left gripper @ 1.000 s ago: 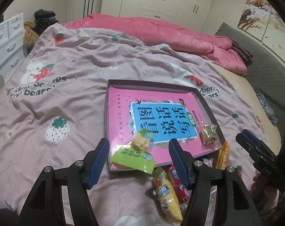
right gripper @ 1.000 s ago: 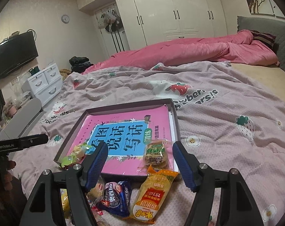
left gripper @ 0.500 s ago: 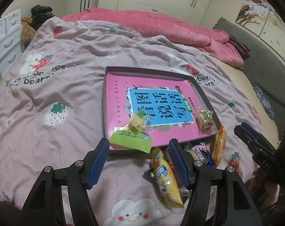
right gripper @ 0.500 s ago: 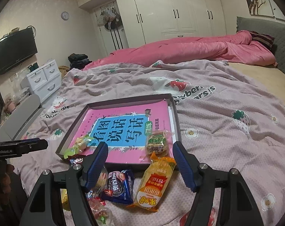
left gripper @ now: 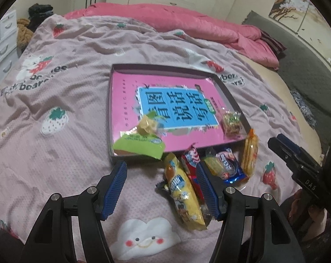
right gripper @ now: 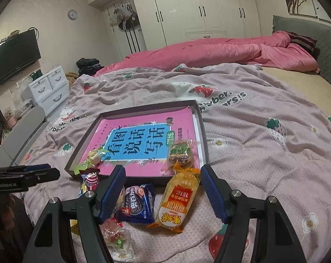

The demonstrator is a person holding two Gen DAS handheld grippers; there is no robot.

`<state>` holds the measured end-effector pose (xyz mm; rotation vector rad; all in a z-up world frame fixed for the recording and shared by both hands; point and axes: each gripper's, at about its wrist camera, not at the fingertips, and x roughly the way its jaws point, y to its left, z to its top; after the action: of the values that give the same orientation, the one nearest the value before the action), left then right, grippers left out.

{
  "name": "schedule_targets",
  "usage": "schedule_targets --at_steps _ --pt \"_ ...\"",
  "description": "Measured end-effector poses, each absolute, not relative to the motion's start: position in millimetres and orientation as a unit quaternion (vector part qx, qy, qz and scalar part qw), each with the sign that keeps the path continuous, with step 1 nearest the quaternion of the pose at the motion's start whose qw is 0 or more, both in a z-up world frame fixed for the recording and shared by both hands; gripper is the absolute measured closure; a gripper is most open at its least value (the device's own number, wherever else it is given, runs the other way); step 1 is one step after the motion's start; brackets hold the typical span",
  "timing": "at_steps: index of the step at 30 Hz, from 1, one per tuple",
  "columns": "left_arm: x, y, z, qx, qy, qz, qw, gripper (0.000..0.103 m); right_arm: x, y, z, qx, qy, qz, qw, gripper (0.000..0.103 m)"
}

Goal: Organize snacks
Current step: 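Withdraw both open grippers from the tray back toward the snack pile, then grasp yellow snack bar with left gripper while right gripper grasps yellow-orange bread bag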

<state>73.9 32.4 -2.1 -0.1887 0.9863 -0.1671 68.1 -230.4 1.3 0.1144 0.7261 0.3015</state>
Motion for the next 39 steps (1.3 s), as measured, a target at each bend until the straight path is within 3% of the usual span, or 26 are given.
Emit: schedule_targets --at_steps 27,32,37,39 --pt "75 5 -59 -0.096 0.542 -0.105 0.828 0.037 86 -241 -40 0.101 0.435 0.129 0.885 0.032" --pt "77 2 -64 -0.093 0.545 -0.113 0.826 0.058 91 -238 -48 0.100 0.444 0.130 0.881 0.032" --pt "80 1 -64 -0.095 0.544 -0.117 0.825 0.065 98 -240 -56 0.111 0.452 0.131 0.876 0.033" --pt "80 4 -64 -0.097 0.544 -0.116 0.826 0.066 100 -240 -60 0.112 0.456 0.131 0.873 0.039"
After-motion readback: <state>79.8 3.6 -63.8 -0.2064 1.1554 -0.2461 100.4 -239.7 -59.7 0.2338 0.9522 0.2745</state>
